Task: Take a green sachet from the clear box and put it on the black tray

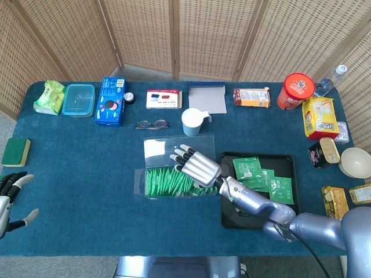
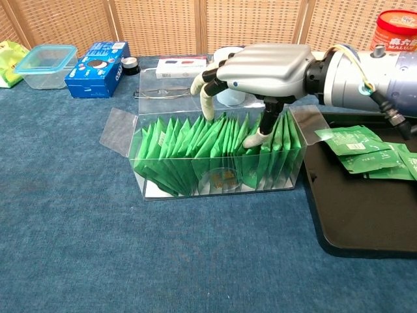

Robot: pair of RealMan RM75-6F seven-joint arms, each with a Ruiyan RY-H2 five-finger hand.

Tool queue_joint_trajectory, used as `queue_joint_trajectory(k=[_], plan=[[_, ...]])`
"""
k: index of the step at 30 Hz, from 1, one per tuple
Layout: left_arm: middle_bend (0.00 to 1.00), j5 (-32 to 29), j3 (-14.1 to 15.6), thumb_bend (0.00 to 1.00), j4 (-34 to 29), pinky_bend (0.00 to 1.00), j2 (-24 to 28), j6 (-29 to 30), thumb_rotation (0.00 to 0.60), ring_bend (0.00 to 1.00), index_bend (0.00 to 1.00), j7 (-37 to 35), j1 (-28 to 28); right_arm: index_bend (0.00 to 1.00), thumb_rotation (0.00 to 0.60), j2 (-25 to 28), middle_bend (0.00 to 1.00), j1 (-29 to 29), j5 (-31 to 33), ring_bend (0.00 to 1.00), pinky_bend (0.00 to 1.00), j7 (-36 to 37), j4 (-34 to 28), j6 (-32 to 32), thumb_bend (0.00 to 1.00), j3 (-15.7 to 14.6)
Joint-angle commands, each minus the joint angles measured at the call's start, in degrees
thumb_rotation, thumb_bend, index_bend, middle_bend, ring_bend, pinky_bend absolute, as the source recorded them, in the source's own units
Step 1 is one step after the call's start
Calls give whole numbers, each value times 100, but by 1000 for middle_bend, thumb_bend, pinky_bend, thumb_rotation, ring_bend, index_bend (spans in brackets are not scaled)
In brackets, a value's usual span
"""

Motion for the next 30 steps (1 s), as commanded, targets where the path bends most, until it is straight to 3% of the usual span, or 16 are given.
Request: queue_joint_trajectory(k=[1,8,22,30], plan=[[151,0,0,189,0,262,4,2,600,113,177,-2,2,370,600,1,185,-15,-12,128,123,45,-2,43,305,-4],[151,11,0,189,-2,262,-4,-1,600,113,177,-2,0,370,600,14,189,-57,-53,138,123,108,-15,180,412,-3],[150,20,-6,189,3,262,-10,-3,600,112,177,-3,-5,397,600,79,205,-99,-66,158,123,108,-118,245,442,-30],[150,13,-8,189,28,262,-14,-2,600,112,177,-33,-1,467,600,58,226,-117,-41,189,131,130,-132,299,442,1]])
